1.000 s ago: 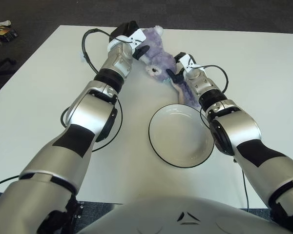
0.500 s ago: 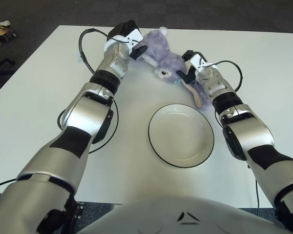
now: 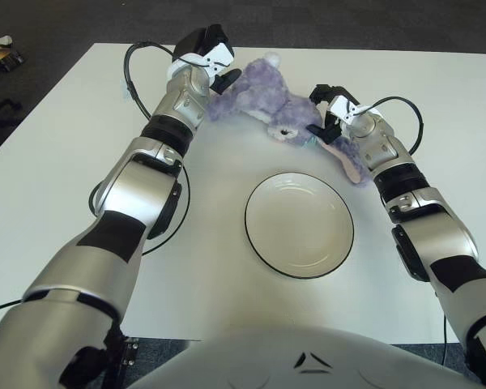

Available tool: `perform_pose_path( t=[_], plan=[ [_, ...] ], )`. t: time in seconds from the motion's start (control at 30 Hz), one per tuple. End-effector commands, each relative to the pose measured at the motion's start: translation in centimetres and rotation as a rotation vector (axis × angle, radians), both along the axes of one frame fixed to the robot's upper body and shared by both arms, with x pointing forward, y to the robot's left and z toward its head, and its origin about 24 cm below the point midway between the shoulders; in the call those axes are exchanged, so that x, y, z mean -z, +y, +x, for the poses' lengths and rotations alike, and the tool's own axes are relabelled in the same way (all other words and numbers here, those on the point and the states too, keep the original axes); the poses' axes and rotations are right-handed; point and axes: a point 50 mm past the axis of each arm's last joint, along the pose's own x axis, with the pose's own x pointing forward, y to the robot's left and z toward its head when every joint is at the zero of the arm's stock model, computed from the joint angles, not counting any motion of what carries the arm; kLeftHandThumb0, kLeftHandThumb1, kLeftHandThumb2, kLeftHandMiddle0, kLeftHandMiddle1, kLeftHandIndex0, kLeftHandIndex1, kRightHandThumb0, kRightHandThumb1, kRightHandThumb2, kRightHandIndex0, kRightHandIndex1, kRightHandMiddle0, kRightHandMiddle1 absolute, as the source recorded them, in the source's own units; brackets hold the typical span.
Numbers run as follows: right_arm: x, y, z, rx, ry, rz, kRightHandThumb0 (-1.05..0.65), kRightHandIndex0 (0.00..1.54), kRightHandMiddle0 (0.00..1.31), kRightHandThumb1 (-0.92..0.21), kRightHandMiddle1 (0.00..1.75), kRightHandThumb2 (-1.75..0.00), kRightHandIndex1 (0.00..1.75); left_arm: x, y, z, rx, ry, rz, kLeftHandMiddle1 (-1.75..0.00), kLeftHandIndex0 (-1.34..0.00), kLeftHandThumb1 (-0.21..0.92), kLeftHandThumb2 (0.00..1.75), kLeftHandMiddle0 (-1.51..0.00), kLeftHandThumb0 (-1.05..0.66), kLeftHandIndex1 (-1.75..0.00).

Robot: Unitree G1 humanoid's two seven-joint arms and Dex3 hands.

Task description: Put the doll into the plate.

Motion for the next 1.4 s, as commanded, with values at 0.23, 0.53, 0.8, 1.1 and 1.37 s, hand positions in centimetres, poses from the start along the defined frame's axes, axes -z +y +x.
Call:
perform_pose_path(
  t=[0.23,0.53,0.8,1.1,1.37],
  plan=[
    [-1.2,-0.8,-1.2,-0.062,-0.033,-0.066,0.54,0.75,0.92,-0.14,1.75,-1.53,1.75,0.7,0.6,-0.2,0.102,-0.013,0.042,-1.13,-0.32,0.46,0.79,-0.39,-0.35,-1.27],
    [-1.5,-1.3,-1.7,-0.069,-0.028,-0.075,0.54,0.75,0.92,-0.14,1.75,-1.53,1.75,0.5,0.2,-0.6,0.257,0.011,0.083,-0.68,-0.03,0.39,0.83,-0.16,-0.66,-1.13],
    [-1.5,-1.8,-1.8,-0.06,0.005,-0.025,0.54,0.75,0.93,-0.14,1.75,-1.53,1.75,0.3,-0.4,-1.5,0.462,-0.029,0.149,-0.32,0.0,0.53,0.6,-0.03,-0.88,-0.64],
    [-1.4,-2.0,-1.8,-0.052,0.017,-0.008,0.54,0.75,0.93,-0.14,1.75,-1.53,1.75,-0.9,-1.1,-2.7,0.666,-0.038,0.295,-0.02,0.0,0.63,0.44,0.0,-0.99,-0.14],
    [-1.3,-2.2,-1.7,-0.017,0.058,0.019,0.54,0.75,0.92,-0.15,1.75,-1.52,1.75,-2.7,-1.8,-3.5,0.789,0.028,0.469,0.0,0.0,0.61,0.39,0.0,-0.96,-0.01]
  ],
)
